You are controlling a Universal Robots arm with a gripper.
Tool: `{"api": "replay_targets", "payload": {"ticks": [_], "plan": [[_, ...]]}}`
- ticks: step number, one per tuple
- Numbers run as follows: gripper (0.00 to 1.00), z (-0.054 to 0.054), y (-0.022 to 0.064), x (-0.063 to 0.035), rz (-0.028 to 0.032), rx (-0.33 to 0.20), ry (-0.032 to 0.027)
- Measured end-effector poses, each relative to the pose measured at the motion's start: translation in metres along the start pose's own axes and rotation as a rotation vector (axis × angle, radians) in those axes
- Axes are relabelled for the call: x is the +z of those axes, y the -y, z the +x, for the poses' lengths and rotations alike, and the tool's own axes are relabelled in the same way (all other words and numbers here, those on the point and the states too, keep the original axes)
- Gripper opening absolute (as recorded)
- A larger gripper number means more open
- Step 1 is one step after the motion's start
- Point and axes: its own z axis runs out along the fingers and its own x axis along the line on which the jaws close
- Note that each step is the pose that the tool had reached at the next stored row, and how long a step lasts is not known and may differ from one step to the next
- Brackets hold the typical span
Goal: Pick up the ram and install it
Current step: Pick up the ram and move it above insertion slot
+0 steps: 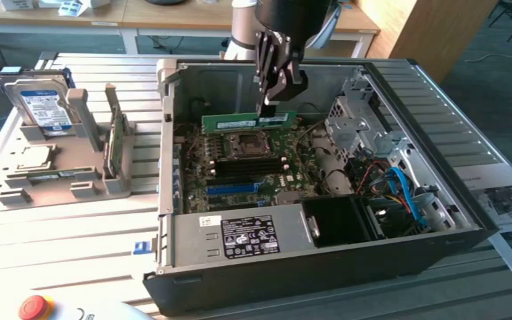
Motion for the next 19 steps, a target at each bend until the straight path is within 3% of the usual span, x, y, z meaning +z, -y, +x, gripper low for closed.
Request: {"api": "replay_targets", "payload": {"ticks": [4,6,7,12,17,19], "plan": [[0.12,-0.0009,-0.0012,0.0002,0.0444,0.003,-0.0085],[0.12,-0.0012,-0.0018,0.0002,0.0617,0.004,-0.0109],[0.12,-0.0013,-0.0020,0.0002,0.0652,0.004,-0.0113],[0.12,-0.0012,-0.0019,0.0001,0.0658,0.004,-0.0113],[0.12,-0.0012,-0.0020,0.0001,0.0750,0.004,0.0057],[0.12,-0.0012,-0.0020,0.0002,0.0753,0.005,0.0076]]}}
